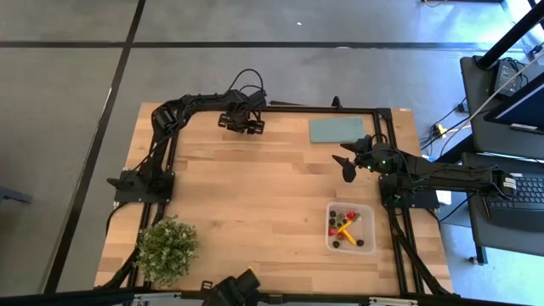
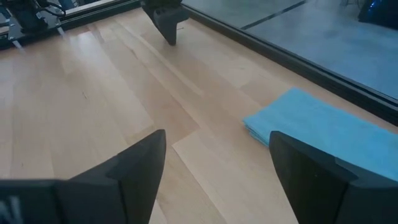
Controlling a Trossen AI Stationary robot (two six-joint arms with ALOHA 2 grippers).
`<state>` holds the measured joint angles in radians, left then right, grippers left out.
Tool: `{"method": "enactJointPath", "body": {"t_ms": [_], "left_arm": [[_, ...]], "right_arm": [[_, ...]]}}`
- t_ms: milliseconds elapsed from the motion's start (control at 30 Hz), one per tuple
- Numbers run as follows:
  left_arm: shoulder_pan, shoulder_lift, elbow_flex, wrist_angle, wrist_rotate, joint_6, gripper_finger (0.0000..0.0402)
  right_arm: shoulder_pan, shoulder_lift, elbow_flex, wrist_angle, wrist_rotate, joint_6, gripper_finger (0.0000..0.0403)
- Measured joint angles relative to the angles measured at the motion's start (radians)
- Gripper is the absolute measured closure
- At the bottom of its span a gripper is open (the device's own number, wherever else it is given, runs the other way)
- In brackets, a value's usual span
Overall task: Pick and placing Produce into tupperware
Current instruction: Put the black cherry into the container
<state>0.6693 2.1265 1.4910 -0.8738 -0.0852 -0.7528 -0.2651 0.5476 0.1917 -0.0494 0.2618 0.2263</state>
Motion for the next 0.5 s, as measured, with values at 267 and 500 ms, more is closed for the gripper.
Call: {"method": "enactJointPath", "body": {"t_ms": [267, 500], "left_arm": [[0.0, 0.002, -0.001, 0.003, 0.001, 0.001, 0.0221], [-0.001, 0.002, -0.001, 0.006, 0.005, 0.007, 0.0287]], "right_arm": [[0.0, 0.0, 0.0, 0.0, 0.0, -0.002, 0.0116], [0.0, 0.0, 0.0, 0.0, 0.0, 0.0, 0.0116]]}}
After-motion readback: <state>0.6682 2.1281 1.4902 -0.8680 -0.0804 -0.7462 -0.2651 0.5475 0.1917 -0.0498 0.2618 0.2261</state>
